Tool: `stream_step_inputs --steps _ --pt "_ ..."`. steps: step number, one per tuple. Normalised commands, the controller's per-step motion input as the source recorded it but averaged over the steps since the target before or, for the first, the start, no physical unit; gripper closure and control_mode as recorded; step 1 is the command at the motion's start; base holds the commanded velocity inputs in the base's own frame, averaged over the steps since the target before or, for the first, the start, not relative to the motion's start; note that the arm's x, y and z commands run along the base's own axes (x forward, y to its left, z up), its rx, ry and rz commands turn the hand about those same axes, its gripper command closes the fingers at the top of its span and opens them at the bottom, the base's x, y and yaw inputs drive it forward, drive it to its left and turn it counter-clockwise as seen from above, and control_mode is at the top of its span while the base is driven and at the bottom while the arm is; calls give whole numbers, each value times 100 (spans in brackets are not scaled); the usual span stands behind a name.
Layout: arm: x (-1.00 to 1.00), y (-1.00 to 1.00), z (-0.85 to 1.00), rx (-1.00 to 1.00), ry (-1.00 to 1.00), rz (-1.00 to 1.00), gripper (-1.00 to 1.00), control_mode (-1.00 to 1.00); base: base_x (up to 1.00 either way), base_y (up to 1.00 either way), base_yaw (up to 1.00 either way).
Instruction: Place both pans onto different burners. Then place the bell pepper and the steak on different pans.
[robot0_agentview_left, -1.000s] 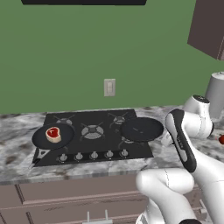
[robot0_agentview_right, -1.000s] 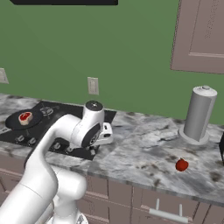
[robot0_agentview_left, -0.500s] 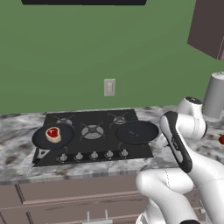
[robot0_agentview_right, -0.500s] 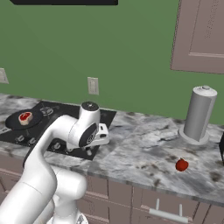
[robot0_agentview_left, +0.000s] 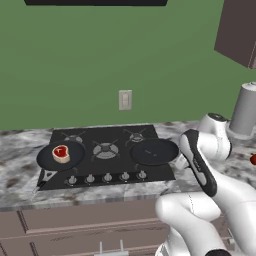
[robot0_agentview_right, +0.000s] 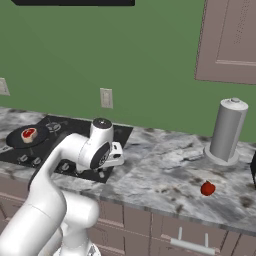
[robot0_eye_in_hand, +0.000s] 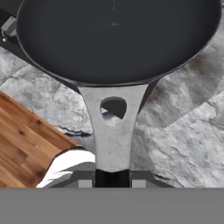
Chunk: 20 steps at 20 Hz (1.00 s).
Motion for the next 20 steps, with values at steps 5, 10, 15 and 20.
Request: stream_step_inputs --steps 5,10,15,20 --pt "21 8 -9 0 0 0 100 -100 0 0 0" --pt "25 7 -12 0 0 0 100 -100 0 0 0" --pt "28 2 -17 0 0 0 100 -100 0 0 0" --pt "36 2 -17 0 0 0 100 -100 0 0 0"
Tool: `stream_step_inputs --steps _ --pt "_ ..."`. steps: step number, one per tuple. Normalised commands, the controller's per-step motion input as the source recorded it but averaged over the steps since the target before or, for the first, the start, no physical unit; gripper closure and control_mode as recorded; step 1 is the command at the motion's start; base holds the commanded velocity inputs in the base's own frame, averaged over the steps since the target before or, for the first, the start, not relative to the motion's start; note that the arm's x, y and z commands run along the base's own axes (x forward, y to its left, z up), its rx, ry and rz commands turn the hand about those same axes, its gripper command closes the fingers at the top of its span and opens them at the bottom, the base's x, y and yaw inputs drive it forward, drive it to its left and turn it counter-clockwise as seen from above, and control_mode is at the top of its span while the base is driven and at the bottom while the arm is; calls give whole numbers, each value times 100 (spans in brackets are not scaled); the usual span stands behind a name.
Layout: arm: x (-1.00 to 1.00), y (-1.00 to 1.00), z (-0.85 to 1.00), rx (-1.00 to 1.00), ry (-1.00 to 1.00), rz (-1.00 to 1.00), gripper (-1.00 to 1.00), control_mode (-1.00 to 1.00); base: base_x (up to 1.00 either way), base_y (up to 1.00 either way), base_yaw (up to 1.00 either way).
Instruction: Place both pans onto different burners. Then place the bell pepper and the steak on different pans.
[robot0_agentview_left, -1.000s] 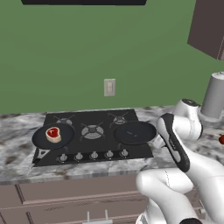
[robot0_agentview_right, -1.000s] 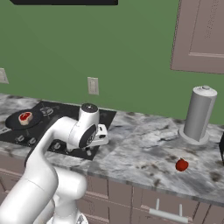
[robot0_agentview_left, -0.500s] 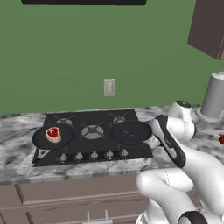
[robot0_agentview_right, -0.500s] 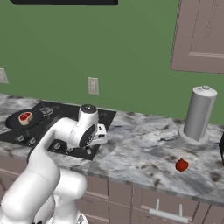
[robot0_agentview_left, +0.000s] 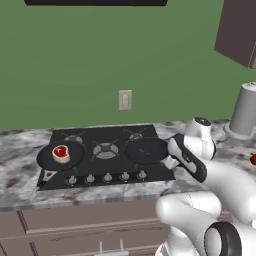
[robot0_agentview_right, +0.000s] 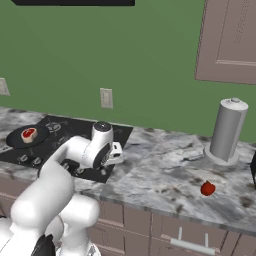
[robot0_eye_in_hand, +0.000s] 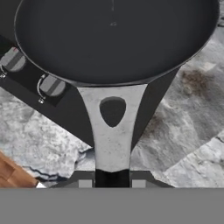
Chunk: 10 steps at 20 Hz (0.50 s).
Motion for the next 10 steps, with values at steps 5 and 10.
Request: stream_step_inputs --steps 5,10 --pt "34 1 -19 0 1 0 100 -100 0 0 0" --pt "25 3 -25 0 2 0 100 -100 0 0 0"
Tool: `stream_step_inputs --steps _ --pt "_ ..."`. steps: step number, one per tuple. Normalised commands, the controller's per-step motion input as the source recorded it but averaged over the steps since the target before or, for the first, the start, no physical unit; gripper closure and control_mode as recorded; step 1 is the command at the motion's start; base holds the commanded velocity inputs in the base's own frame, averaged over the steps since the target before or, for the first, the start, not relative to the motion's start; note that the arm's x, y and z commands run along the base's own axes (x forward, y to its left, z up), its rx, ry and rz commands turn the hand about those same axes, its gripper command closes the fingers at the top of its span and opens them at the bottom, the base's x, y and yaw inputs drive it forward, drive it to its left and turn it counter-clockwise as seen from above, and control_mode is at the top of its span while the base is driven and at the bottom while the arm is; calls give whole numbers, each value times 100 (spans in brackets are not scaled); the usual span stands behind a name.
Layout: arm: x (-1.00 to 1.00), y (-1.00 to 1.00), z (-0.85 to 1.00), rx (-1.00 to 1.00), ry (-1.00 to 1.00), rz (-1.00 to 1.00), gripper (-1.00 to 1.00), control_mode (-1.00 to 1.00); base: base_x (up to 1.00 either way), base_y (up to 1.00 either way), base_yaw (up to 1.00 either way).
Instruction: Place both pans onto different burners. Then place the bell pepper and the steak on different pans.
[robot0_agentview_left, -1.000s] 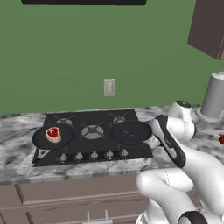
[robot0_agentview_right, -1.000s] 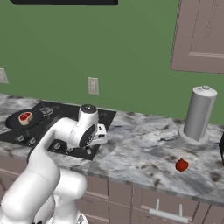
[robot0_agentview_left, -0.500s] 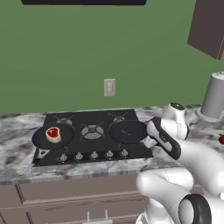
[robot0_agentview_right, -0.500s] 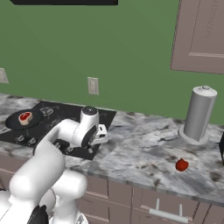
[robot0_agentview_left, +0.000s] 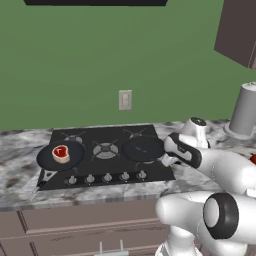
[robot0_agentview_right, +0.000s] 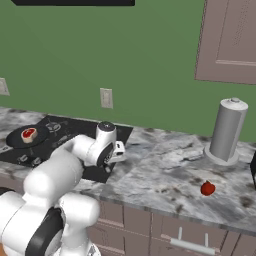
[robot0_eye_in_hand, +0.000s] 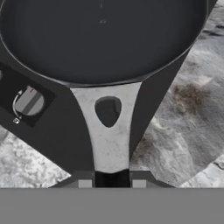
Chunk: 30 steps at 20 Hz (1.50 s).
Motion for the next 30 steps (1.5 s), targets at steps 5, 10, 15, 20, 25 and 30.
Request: stream_step_inputs --steps 5,10,15,20,25,30 --pt "5 5 -22 0 0 0 100 -100 0 0 0" --pt "-8 0 -19 0 1 0 100 -100 0 0 0" --pt "-13 6 -18 -1 0 0 -100 -100 0 0 0" --pt "-11 1 -7 0 0 0 -100 -100 0 0 0" --pt "-1 0 5 -1 -2 1 -100 -100 0 0 0" --pt "-1 0 50 0 -7 2 -100 -100 0 0 0"
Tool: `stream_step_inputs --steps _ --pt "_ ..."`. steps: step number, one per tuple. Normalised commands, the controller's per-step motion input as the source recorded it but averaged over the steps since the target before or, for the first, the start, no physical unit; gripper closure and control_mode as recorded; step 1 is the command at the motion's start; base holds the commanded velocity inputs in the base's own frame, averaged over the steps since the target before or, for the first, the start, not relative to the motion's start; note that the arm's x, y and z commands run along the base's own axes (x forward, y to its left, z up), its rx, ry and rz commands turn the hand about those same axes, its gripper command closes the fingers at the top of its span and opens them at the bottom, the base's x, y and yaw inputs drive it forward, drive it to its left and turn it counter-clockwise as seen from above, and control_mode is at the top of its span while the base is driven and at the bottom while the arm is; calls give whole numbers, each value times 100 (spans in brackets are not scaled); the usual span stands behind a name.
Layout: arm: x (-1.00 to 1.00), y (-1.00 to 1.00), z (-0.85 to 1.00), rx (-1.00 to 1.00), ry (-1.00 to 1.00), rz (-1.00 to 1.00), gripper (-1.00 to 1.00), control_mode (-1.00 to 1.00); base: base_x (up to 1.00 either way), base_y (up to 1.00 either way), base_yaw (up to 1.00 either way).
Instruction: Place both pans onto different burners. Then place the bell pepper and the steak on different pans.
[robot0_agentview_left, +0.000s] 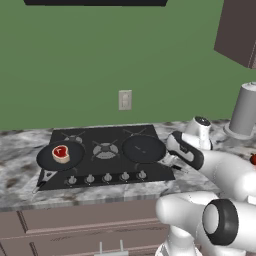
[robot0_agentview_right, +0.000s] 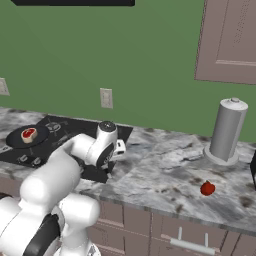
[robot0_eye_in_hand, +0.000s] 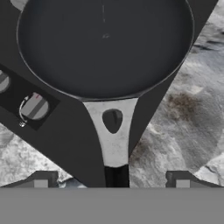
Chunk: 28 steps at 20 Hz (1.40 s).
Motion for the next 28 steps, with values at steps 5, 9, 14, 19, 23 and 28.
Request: stream_step_inputs --steps 5,9,14,19,23,28 --pt "-20 -18 53 -1 -6 1 -100 -100 0 0 0" --pt "-40 -36 32 -6 -8 0 -100 -100 0 0 0" --pt "-36 -38 27 -4 -3 0 -100 -100 0 0 0" --pt "-28 -56 12 -1 0 -13 -100 -100 0 0 0" --pt "-22 -62 2 0 0 -22 -100 -100 0 0 0" --pt "-1 -52 0 7 5 -18 -100 -100 0 0 0"
